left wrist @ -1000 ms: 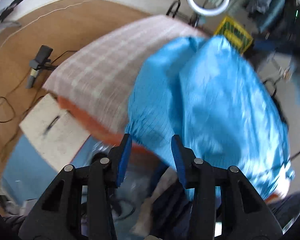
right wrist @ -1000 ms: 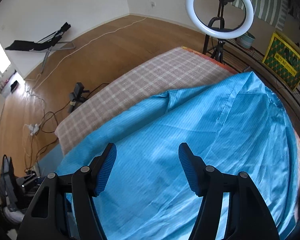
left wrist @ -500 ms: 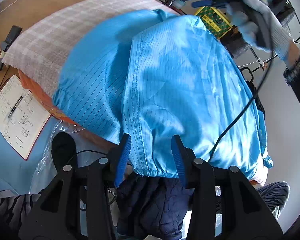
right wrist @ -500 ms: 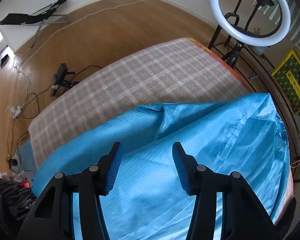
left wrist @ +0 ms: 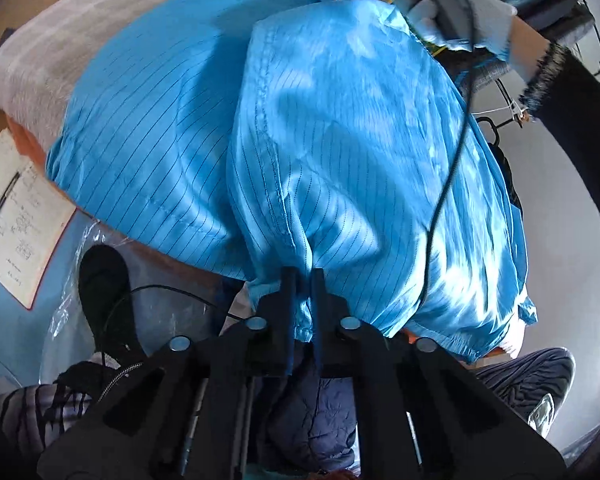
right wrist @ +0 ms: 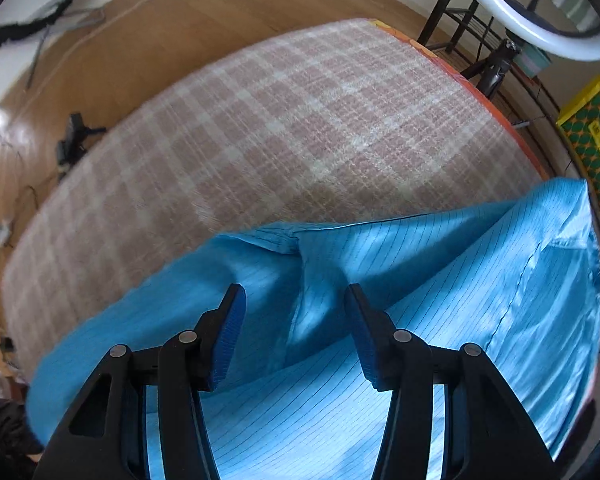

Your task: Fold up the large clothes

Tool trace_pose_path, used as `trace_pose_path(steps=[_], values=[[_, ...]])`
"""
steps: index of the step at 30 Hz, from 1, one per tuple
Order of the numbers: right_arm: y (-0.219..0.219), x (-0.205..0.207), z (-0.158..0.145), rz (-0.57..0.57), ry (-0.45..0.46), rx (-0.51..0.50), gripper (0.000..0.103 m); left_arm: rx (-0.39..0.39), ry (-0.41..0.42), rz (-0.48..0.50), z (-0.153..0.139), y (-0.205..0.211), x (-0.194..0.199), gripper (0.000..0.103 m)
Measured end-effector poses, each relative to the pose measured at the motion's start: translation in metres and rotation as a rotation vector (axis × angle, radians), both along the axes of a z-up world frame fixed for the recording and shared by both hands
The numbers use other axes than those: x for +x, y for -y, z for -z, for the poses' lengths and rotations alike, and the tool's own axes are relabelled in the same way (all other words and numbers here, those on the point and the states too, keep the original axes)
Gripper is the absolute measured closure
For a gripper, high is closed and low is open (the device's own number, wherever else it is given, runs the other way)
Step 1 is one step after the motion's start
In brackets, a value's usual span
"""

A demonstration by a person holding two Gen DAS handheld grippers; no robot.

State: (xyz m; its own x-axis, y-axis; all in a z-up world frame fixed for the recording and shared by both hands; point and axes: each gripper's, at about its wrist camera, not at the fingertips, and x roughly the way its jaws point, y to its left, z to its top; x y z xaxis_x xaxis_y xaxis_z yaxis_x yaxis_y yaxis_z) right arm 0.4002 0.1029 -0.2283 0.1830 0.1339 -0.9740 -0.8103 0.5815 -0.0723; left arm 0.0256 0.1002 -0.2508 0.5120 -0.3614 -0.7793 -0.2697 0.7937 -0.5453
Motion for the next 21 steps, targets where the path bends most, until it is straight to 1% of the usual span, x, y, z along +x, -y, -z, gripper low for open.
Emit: trace_pose_path(steps=[1,2,3,6,8,10,12,14,16,17,19,21], values=[[0.000,0.001,0.004,-0.005,0.011,-0.018,0.081,0.002,0.008,0.000,-0.002,0.000,0.000,0.101],[0.002,0.002,0.006,-0.001,0.016,-0.030,0.099,0.004,0.014,-0.002,-0.004,-0.001,-0.002,0.102],[0.005,0.005,0.007,0.011,0.019,-0.029,0.099,0.000,0.019,-0.003,-0.008,-0.002,-0.003,0.102],[0.013,0.011,-0.004,0.031,0.011,0.035,0.102,0.010,0.041,-0.010,-0.022,-0.011,-0.012,0.103],[0.018,0.019,-0.018,0.065,0.011,0.094,0.103,0.018,0.060,-0.021,-0.034,-0.019,-0.018,0.103],[0.021,0.028,-0.035,0.105,0.011,0.156,0.103,0.044,0.076,-0.030,-0.050,-0.028,-0.023,0.103],[0.018,0.036,-0.047,0.129,0.021,0.198,0.103,0.067,0.076,-0.030,-0.059,-0.035,-0.023,0.103],[0.013,0.043,-0.056,0.140,0.025,0.228,0.103,0.119,0.072,-0.018,-0.069,-0.041,-0.021,0.103],[0.002,0.049,-0.059,0.152,0.033,0.238,0.103,0.191,0.075,-0.004,-0.078,-0.046,-0.018,0.103],[-0.006,0.053,-0.057,0.154,0.040,0.236,0.103,0.210,0.073,-0.002,-0.080,-0.049,-0.017,0.103],[-0.017,0.056,-0.053,0.154,0.053,0.233,0.103,0.223,0.064,-0.001,-0.083,-0.057,-0.018,0.103],[-0.025,0.063,-0.045,0.167,0.042,0.237,0.103,0.279,0.023,0.012,-0.078,-0.061,-0.018,0.103]])
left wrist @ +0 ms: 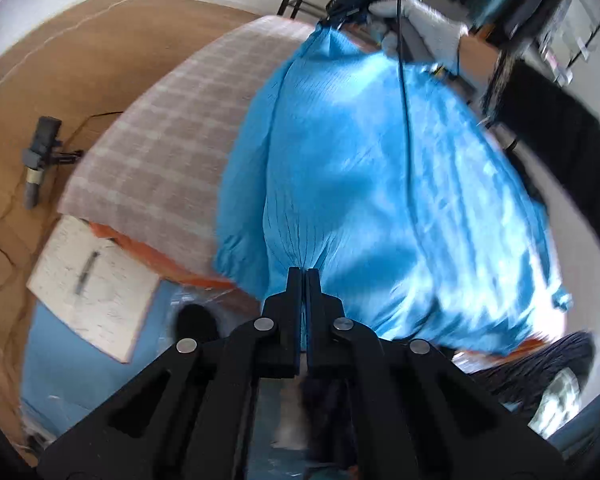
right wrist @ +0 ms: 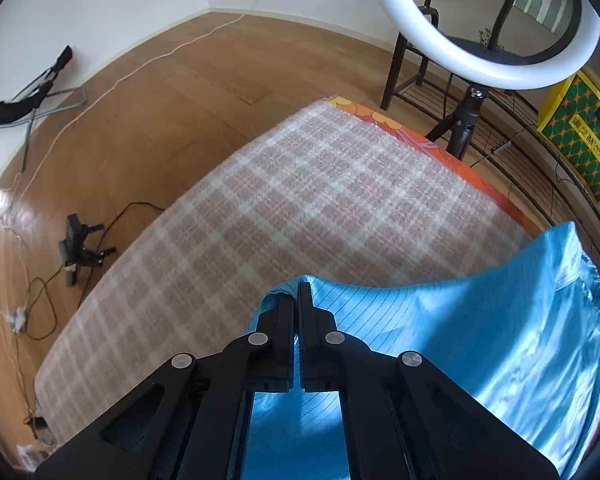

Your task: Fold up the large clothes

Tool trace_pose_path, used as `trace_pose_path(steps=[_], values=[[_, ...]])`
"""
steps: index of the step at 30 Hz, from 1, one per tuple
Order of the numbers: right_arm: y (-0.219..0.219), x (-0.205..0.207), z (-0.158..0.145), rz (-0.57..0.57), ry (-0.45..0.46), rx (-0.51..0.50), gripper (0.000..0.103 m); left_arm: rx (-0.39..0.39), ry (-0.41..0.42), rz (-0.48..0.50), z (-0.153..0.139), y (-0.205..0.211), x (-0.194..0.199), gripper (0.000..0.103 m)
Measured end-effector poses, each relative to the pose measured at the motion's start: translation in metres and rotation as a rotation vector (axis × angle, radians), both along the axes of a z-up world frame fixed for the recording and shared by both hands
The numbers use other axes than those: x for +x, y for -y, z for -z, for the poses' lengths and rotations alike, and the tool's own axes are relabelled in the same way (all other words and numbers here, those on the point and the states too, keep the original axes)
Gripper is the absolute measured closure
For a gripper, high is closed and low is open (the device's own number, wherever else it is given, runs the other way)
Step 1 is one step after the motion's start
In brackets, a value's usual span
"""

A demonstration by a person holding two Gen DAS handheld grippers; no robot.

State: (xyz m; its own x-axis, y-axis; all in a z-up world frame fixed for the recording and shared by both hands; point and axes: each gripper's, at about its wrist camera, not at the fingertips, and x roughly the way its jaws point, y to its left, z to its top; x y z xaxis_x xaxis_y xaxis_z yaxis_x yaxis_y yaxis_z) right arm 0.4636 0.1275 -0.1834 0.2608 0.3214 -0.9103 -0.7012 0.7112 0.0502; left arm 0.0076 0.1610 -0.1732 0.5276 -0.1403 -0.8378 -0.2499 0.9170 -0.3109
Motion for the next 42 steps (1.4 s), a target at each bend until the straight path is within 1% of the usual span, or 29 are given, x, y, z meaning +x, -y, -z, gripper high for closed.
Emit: trace_pose_path(steps=[1,3,5,6,8,10,12,14,16,17,20,21,22,23,24,25,27,28,29,31,32,34,36,38,39,42], values=[[-0.004,0.004,0.005,0.009,-0.009,-0.001,0.103,0.012,-0.015,-0.003,0.004,-0.002,-0.001,0.103],[-0.012,0.010,0.018,0.016,-0.018,-0.008,0.103,-0.022,-0.052,-0.025,0.015,-0.008,-0.002,0.103],[-0.016,0.014,0.031,0.023,-0.032,-0.019,0.102,-0.002,-0.099,-0.038,0.028,-0.011,0.001,0.103],[-0.018,0.016,0.037,0.024,-0.049,-0.019,0.102,-0.010,-0.118,-0.047,0.034,-0.013,0.003,0.103],[-0.015,0.018,0.043,0.021,-0.092,-0.015,0.101,-0.047,-0.111,-0.051,0.035,-0.015,0.002,0.103],[-0.006,0.017,0.038,0.001,-0.105,0.010,0.100,-0.022,-0.106,-0.043,0.034,-0.014,0.003,0.103],[0.010,0.014,0.023,-0.019,-0.088,0.044,0.090,-0.043,-0.105,-0.037,0.034,-0.014,0.003,0.103],[0.038,0.011,0.004,-0.014,-0.077,0.104,0.062,-0.034,-0.100,-0.033,0.032,-0.015,0.003,0.103],[0.069,0.010,-0.010,0.016,-0.004,0.109,0.055,-0.021,-0.097,-0.033,0.031,-0.016,0.004,0.103],[0.093,0.013,-0.014,0.053,0.000,0.134,0.053,-0.024,-0.101,-0.036,0.031,-0.017,0.003,0.103],[0.145,0.024,-0.014,0.105,-0.099,0.239,0.053,-0.060,-0.108,-0.067,0.028,-0.024,0.003,0.103],[0.159,0.029,-0.014,0.116,-0.129,0.277,0.053,-0.064,-0.095,-0.070,0.022,-0.025,0.004,0.103],[0.168,0.032,-0.013,0.118,-0.162,0.321,0.053,-0.053,-0.083,-0.071,0.016,-0.026,0.004,0.103],[0.174,0.038,-0.012,0.123,-0.213,0.371,0.050,-0.035,-0.072,-0.070,0.009,-0.026,0.005,0.103],[0.173,0.042,-0.010,0.125,-0.246,0.391,0.048,-0.015,-0.061,-0.071,0.001,-0.026,0.007,0.103],[0.167,0.043,-0.009,0.126,-0.248,0.375,0.047,0.003,-0.051,-0.072,-0.008,-0.025,0.011,0.103],[0.137,0.030,-0.015,0.056,-0.147,0.264,0.047,0.034,-0.031,-0.073,-0.024,-0.023,0.019,0.103],[0.123,0.022,-0.018,0.006,-0.115,0.218,0.047,0.048,-0.017,-0.068,-0.034,-0.022,0.024,0.103],[0.106,0.016,-0.023,-0.049,-0.113,0.199,0.047,0.059,-0.006,-0.063,-0.042,-0.021,0.029,0.103],[0.090,0.008,-0.032,-0.128,-0.161,0.235,0.047,0.079,0.012,-0.050,-0.055,-0.021,0.042,0.103],[0.084,0.004,-0.039,-0.151,-0.171,0.265,0.047,0.082,0.022,-0.040,-0.061,-0.022,0.051,0.103],[0.089,0.002,-0.052,-0.157,-0.155,0.320,0.047,0.086,0.040,-0.020,-0.071,-0.027,0.071,0.103],[0.107,0.009,-0.061,-0.112,-0.140,0.358,0.047,0.078,0.057,0.014,-0.077,-0.031,0.101,0.103],[0.126,0.022,-0.062,-0.048,-0.130,0.361,0.047,0.100,0.074,0.039,-0.080,-0.036,0.132,0.103],[0.141,0.030,-0.061,-0.003,-0.116,0.358,0.047,0.126,0.090,0.055,-0.081,-0.037,0.152,0.103],[0.180,0.054,-0.052,0.098,-0.094,0.347,0.047,0.140,0.112,0.086,-0.077,-0.044,0.207,0.102]])
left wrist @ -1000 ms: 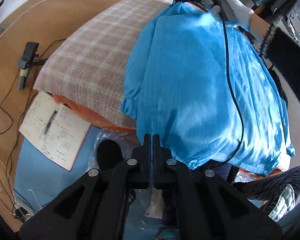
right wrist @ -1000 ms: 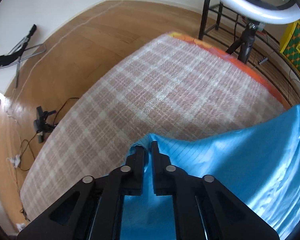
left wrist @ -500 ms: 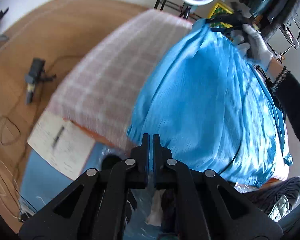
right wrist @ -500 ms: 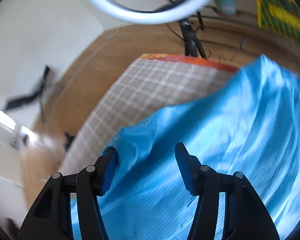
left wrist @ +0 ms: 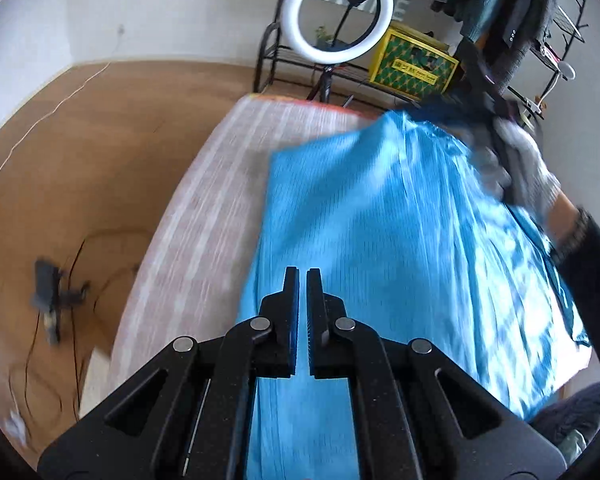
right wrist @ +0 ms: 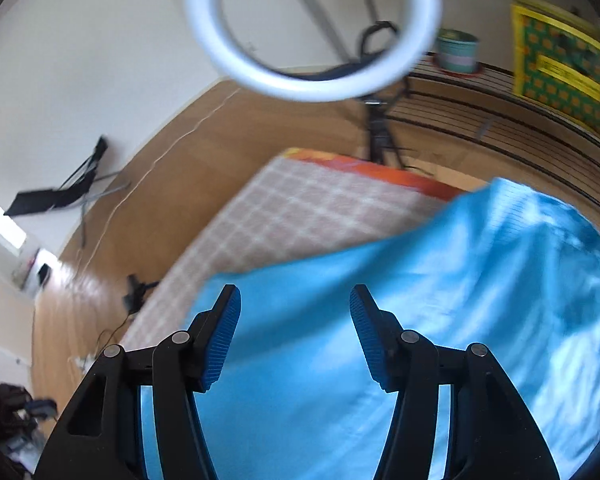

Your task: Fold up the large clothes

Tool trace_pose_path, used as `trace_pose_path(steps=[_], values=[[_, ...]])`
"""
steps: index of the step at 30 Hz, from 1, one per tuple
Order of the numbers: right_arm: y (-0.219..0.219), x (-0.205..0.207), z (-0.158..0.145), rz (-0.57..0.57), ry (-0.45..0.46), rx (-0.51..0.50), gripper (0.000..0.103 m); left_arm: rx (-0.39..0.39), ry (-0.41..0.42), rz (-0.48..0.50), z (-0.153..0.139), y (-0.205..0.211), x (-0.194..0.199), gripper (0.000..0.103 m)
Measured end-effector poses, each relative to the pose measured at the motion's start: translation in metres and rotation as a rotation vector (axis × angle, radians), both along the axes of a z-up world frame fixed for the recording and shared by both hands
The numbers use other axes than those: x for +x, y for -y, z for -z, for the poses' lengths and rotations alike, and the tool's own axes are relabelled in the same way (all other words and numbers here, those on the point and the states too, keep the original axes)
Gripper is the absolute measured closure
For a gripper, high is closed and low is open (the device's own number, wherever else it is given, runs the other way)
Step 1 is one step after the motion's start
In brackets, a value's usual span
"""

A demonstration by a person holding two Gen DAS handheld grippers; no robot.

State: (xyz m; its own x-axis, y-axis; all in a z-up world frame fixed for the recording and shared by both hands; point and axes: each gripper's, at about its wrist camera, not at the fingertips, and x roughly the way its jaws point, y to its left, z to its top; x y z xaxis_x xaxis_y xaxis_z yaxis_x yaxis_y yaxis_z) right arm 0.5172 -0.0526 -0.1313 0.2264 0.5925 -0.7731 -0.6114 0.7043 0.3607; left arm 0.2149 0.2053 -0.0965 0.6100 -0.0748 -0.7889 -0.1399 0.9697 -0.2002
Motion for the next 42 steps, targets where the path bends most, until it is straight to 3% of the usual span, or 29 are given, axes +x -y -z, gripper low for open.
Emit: trace_pose_path(steps=[3,6,8,10,14,15,16,18,22,24,26,28,31,35,40,42], values=[[0.035,0.017,0.012,0.083,-0.037,-0.021,0.049,-0.092,-0.008,-0.025,0.015,-0.017,0.040,0.102],[0.043,0.018,0.035,0.075,-0.100,-0.065,0.053,-0.089,0.005,-0.051,0.020,-0.026,0.050,0.102],[0.036,0.005,0.044,0.040,-0.110,-0.111,0.071,-0.120,0.003,-0.066,0.022,-0.034,0.040,0.102],[0.030,-0.016,0.044,-0.018,-0.090,-0.120,0.071,-0.152,-0.008,-0.072,0.022,-0.037,0.019,0.102],[0.026,-0.061,0.024,-0.086,-0.062,-0.050,0.071,-0.136,-0.004,-0.062,0.014,-0.034,-0.038,0.101],[0.028,-0.071,0.017,-0.094,-0.061,-0.032,0.071,-0.138,-0.010,-0.063,0.014,-0.034,-0.053,0.093],[0.031,-0.082,0.013,-0.105,-0.054,-0.020,0.071,-0.147,-0.016,-0.062,0.016,-0.034,-0.069,0.073],[0.034,-0.110,-0.001,-0.145,-0.038,-0.009,0.071,-0.165,-0.023,-0.077,0.023,-0.034,-0.099,0.049],[0.042,-0.169,-0.020,-0.202,-0.020,-0.001,0.071,-0.273,-0.084,-0.108,0.054,-0.035,-0.140,0.048],[0.043,-0.193,-0.030,-0.213,-0.016,-0.001,0.064,-0.308,-0.124,-0.133,0.075,-0.033,-0.152,0.048],[0.042,-0.208,-0.036,-0.211,-0.008,-0.001,0.045,-0.318,-0.149,-0.134,0.091,-0.026,-0.157,0.048],[0.038,-0.215,-0.041,-0.198,0.005,-0.021,0.044,-0.289,-0.169,-0.126,0.101,-0.018,-0.158,0.048],[0.024,-0.213,-0.041,-0.159,0.007,-0.059,0.044,-0.255,-0.181,-0.096,0.105,-0.006,-0.154,0.048],[-0.015,-0.195,-0.037,-0.094,-0.068,-0.064,0.044,-0.183,-0.175,-0.043,0.106,0.006,-0.148,0.047],[-0.081,-0.171,-0.011,-0.040,-0.166,-0.093,0.044,-0.182,-0.213,-0.077,0.120,0.000,-0.138,0.047],[-0.111,-0.163,-0.003,-0.034,-0.153,-0.124,0.044,-0.201,-0.226,-0.073,0.124,-0.001,-0.137,0.047]])
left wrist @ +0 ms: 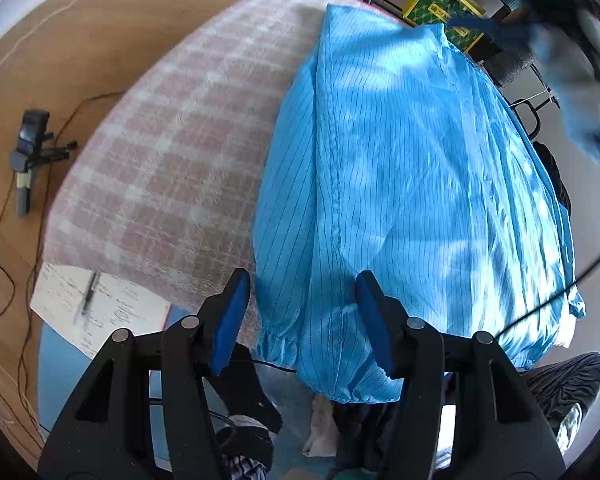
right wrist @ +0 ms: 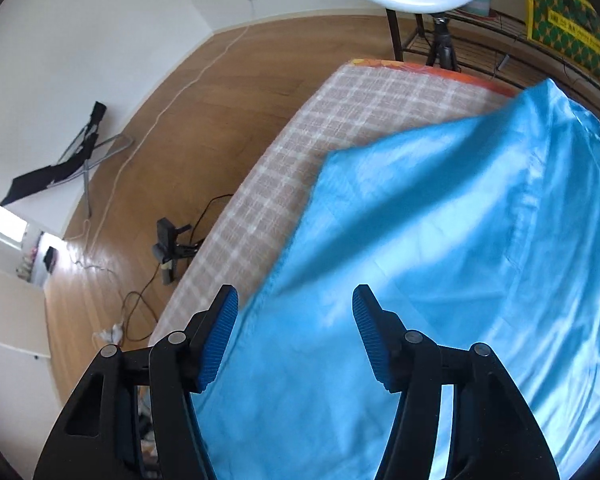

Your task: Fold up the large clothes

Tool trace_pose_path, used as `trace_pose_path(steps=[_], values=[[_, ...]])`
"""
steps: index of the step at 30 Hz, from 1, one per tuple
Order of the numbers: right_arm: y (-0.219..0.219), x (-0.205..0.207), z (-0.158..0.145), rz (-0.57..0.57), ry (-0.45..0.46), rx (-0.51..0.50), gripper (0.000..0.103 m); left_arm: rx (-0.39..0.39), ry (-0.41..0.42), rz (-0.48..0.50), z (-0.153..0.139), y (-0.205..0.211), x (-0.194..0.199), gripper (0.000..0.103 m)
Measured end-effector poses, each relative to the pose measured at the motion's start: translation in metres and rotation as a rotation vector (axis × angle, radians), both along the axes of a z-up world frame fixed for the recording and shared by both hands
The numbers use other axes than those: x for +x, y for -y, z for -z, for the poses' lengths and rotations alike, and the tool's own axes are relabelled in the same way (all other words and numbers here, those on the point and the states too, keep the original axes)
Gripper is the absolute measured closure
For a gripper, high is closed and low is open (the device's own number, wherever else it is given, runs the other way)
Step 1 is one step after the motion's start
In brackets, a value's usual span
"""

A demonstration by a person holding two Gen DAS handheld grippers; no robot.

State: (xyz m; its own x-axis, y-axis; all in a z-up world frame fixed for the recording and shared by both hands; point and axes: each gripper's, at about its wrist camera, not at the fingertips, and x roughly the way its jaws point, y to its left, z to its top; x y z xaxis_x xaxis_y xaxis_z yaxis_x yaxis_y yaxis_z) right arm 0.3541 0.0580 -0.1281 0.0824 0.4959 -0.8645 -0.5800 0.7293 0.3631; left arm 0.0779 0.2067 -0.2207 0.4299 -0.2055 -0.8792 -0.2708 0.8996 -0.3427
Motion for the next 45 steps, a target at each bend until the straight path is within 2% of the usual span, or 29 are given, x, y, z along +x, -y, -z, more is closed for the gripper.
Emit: trace_pose_path(steps=[3,7,9,13,16,18,24,26,29,34,38,45], values=[[-0.037,0.011,0.011,0.004,0.038,-0.056,0.044,-0.024,0.002,0.025,0.003,0.004,0.000,0.048],[-0.073,0.031,0.033,0.025,0.034,-0.108,0.044,-0.053,0.016,0.067,0.006,0.009,0.003,0.085],[-0.088,0.038,0.046,0.031,0.034,-0.143,0.044,-0.080,0.028,0.084,0.004,0.009,0.004,0.095],[-0.112,0.049,0.065,0.030,0.078,-0.221,0.044,-0.096,0.080,0.111,-0.011,0.012,0.003,0.099],[-0.119,0.058,0.077,0.048,0.099,-0.265,0.045,-0.068,0.127,0.139,-0.019,0.019,0.001,0.099],[-0.122,0.063,0.083,0.055,0.098,-0.283,0.050,-0.055,0.139,0.157,-0.023,0.024,0.001,0.099],[-0.123,0.076,0.097,0.075,0.104,-0.349,0.073,-0.060,0.183,0.197,-0.038,0.038,0.004,0.099],[-0.123,0.076,0.099,0.063,0.120,-0.371,0.087,-0.052,0.188,0.208,-0.041,0.042,0.006,0.100],[-0.121,0.076,0.100,0.039,0.149,-0.388,0.099,-0.062,0.196,0.210,-0.043,0.047,0.008,0.100],[-0.106,0.076,0.086,0.029,0.148,-0.311,0.102,-0.063,0.204,0.216,-0.048,0.054,0.007,0.101],[-0.081,0.080,0.063,0.047,0.139,-0.191,0.102,-0.037,0.234,0.250,-0.060,0.067,0.004,0.101],[-0.009,0.086,0.017,0.108,0.135,-0.016,0.102,0.025,0.283,0.361,-0.081,0.120,-0.002,0.101]])
